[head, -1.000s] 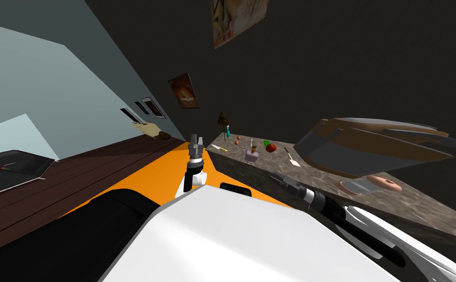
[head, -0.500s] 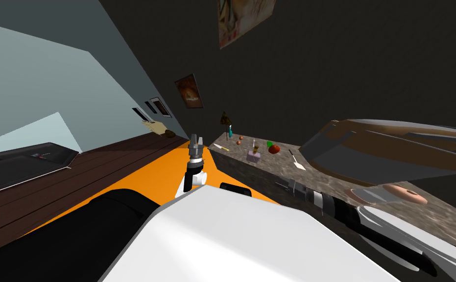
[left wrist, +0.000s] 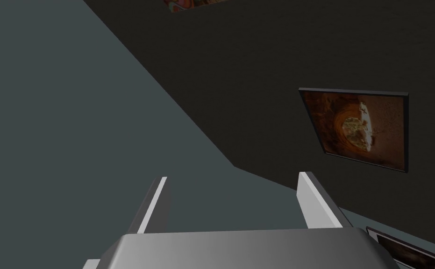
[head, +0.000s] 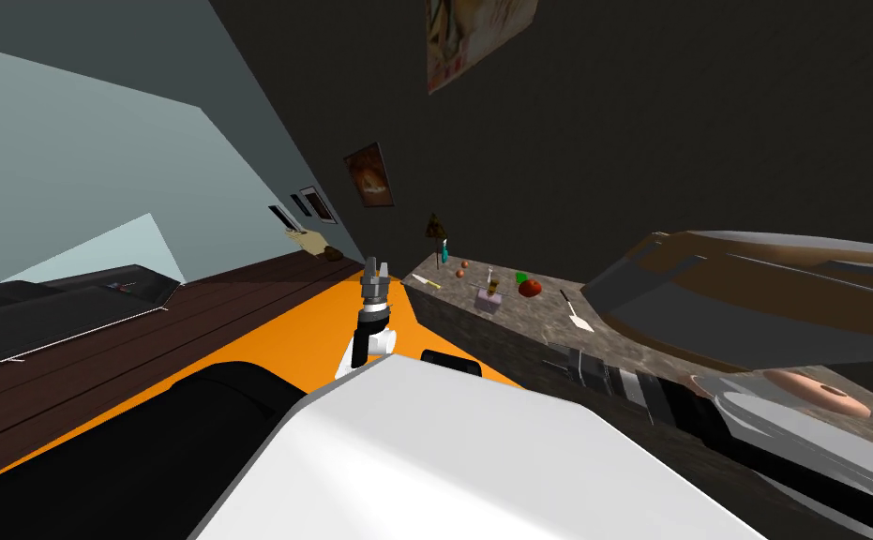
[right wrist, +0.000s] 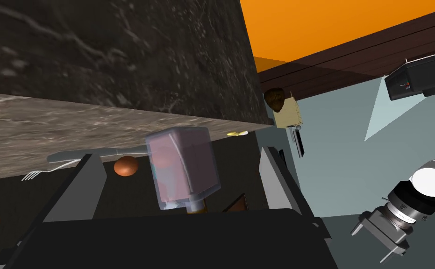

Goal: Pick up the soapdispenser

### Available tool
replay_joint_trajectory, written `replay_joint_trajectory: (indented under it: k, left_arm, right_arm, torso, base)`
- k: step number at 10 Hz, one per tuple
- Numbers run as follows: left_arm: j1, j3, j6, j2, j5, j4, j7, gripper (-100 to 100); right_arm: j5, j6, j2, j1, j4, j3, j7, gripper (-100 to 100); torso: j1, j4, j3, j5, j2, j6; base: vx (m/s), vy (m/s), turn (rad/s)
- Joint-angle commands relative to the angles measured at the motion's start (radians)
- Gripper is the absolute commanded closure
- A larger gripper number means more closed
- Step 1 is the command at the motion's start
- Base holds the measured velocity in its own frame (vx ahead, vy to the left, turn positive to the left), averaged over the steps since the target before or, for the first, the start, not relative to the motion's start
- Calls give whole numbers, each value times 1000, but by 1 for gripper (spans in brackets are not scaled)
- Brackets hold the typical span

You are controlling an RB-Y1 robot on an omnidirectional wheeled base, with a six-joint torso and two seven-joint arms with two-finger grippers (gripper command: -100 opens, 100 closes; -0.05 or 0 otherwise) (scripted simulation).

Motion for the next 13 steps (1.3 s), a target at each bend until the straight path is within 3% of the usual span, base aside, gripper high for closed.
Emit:
replay_joint_trajectory:
  k: [1, 4, 8, 9, 13]
  left_arm:
    - [0, 0, 0, 0, 0, 0, 0, 0]
    - [0, 0, 0, 0, 0, 0, 0, 0]
    - [0, 0, 0, 0, 0, 0, 0, 0]
    - [0, 0, 0, 0, 0, 0, 0, 0]
    - [0, 0, 0, 0, 0, 0, 0, 0]
  right_arm:
    - [24, -13, -50, -3, 27, 11, -1, -100]
    - [44, -24, -117, -10, 51, 23, -4, -100]
    - [97, -55, -252, -29, 111, 58, -16, -100]
    - [97, -55, -252, -29, 111, 58, -16, -100]
    - [150, -94, -391, -57, 168, 97, -33, -100]
  torso:
    - [0, 0, 0, 0, 0, 0]
    - [1, 0, 0, 0, 0, 0]
    - [2, 0, -1, 0, -1, 0]
    - [3, 0, -1, 0, -1, 0]
    - [6, -1, -2, 1, -3, 0]
  base:
    - [5, -5, 78]
    - [7, 0, 76]
    - [17, 15, 79]
    - [16, 18, 52]
    - [41, 62, 113]
